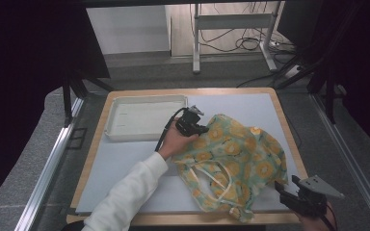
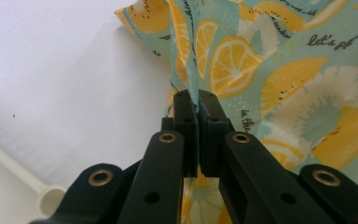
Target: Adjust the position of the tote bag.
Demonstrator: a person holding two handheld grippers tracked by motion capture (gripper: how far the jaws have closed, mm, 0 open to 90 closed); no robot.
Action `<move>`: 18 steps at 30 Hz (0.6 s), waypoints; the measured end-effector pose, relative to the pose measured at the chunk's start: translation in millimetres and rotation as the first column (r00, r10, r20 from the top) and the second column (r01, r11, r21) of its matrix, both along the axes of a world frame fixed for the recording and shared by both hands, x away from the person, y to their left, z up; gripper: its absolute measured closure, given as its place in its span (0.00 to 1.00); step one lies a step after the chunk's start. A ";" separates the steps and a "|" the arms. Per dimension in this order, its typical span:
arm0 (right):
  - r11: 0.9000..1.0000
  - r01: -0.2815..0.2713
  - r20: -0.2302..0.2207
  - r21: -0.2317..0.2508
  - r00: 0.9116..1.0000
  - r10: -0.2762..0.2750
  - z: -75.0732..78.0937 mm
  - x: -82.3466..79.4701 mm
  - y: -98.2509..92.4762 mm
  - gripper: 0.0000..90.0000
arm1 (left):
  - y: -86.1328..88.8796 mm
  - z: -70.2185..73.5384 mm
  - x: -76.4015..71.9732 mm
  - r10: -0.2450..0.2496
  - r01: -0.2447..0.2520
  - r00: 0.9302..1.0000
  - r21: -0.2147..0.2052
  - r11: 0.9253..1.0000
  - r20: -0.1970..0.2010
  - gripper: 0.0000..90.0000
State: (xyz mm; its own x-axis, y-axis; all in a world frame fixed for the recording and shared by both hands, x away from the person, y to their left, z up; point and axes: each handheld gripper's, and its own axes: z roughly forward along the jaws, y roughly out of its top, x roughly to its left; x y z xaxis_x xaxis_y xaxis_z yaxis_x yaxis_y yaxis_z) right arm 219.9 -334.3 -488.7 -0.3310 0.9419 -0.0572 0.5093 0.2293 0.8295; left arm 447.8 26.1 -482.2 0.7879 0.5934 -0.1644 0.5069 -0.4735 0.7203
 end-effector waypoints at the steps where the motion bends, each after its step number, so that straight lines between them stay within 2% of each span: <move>1: 1.000 0.000 0.000 0.002 1.000 0.000 -0.2 0.3 -0.3 0.40 | 0.0 -0.2 0.1 0.000 0.000 1.000 -0.001 1.000 -0.001 0.98; 12: 1.000 -0.003 -0.017 -0.012 1.000 0.003 -4.9 5.9 0.0 0.40 | -1.0 -2.1 1.2 -0.004 0.004 1.000 0.003 1.000 -0.006 0.98; 15: 0.999 0.003 -0.029 -0.036 1.000 -0.004 -9.8 10.3 1.3 0.47 | -1.1 -2.2 1.3 -0.004 0.004 1.000 0.001 1.000 -0.007 0.98; 18: 0.999 0.006 -0.035 -0.052 0.999 -0.008 -14.3 14.6 0.1 0.61 | -1.2 -2.2 1.1 -0.005 0.005 1.000 -0.002 1.000 -0.008 0.98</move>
